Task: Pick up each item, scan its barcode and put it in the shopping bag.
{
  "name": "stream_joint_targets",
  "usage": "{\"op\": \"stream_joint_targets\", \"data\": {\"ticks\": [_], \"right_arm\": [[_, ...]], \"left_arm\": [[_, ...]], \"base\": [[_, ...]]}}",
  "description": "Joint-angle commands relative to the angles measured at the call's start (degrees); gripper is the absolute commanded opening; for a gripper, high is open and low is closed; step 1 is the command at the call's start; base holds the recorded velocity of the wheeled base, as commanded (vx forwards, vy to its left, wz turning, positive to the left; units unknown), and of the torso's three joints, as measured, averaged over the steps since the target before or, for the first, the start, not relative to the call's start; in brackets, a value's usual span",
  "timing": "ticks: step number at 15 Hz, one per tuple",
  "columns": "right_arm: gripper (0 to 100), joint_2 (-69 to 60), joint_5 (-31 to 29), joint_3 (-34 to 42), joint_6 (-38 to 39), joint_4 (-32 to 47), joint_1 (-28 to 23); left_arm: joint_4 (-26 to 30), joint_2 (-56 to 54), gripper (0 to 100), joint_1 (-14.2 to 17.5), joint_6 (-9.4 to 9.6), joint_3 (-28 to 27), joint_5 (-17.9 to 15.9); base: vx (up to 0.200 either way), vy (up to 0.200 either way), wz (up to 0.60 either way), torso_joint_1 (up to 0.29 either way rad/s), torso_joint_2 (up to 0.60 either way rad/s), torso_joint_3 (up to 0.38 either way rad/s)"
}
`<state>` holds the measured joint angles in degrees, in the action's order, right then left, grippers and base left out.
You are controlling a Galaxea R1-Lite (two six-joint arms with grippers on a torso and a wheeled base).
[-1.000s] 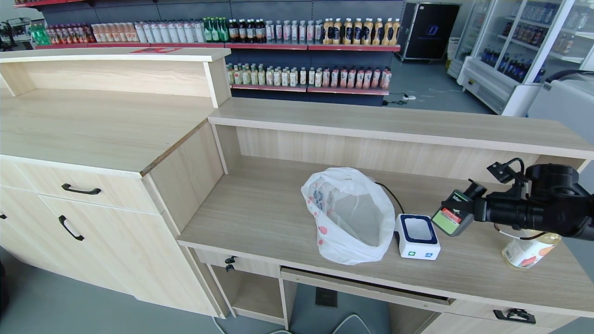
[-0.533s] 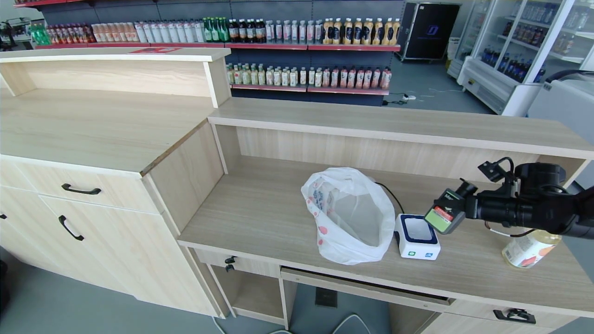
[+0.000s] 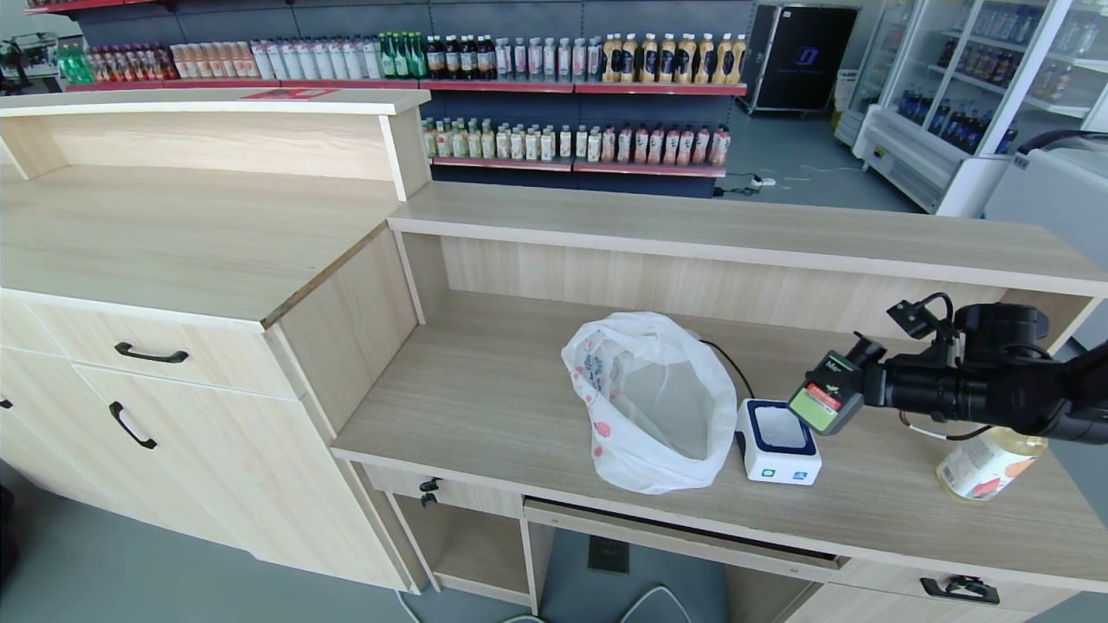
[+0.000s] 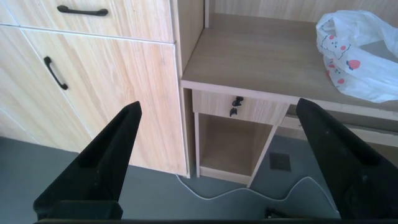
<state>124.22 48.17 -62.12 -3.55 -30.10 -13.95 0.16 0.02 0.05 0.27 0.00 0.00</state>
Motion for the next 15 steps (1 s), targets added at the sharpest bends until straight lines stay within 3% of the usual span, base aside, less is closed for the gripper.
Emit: {"op": "stream_joint_targets", "data": {"ticks": [1, 12, 14, 15], "right_arm": [[0, 0.0, 0.0, 0.0, 0.0, 0.0, 0.1], [0, -0.6, 0.1, -0.6, 0.3, -0.5, -0.3], [0, -5.3, -3.1, 1.8, -5.7, -5.9, -0.2], [0, -8.5, -10.9, 6.8, -16.8, -11.7, -1.5]], "left_arm": [[-0.1, 0.0, 100, 0.0, 0.0, 0.0, 0.0], [0.0, 0.0, 100, 0.0, 0.0, 0.0, 0.0], [0.0, 0.0, 100, 0.0, 0.0, 0.0, 0.0], [0.0, 0.0, 100, 0.0, 0.0, 0.0, 0.0]], "base": [[0.0, 0.0, 0.0, 0.0, 0.0, 0.0], [0.0, 0.0, 0.0, 0.0, 0.0, 0.0], [0.0, 0.0, 0.0, 0.0, 0.0, 0.0], [0.0, 0.0, 0.0, 0.0, 0.0, 0.0]]}}
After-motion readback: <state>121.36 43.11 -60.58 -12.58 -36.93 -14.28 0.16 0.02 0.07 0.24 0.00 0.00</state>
